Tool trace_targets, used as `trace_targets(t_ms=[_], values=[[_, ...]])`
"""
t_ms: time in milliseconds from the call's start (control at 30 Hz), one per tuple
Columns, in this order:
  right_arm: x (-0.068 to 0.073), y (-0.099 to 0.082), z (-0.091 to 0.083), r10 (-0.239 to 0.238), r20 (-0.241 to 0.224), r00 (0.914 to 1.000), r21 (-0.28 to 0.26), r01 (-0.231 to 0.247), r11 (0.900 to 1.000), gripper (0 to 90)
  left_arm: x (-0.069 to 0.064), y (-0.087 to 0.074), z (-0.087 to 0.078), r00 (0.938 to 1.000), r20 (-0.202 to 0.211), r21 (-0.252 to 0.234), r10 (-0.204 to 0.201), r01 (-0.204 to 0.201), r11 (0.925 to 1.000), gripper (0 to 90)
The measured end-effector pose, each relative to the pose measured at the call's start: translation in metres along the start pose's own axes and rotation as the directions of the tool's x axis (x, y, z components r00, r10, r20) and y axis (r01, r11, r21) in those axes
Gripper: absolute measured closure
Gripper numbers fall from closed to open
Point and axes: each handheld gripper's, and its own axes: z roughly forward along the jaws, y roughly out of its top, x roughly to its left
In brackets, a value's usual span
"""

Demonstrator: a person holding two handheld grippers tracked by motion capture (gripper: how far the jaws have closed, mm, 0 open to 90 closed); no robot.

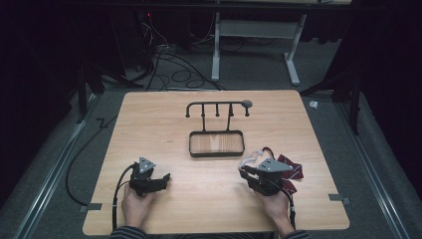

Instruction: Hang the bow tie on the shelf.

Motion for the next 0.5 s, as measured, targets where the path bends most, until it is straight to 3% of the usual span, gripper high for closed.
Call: trace_targets(t_ms=[500], values=[[-0.033,-0.004,-0.023,0.060,0.054,0.9968,-0.036,-0.058,0.9977,73.6,0.000,0.000,0.000,1.0000,-0.002,-0.002,-0.001,0.001,1.0000,21.2]])
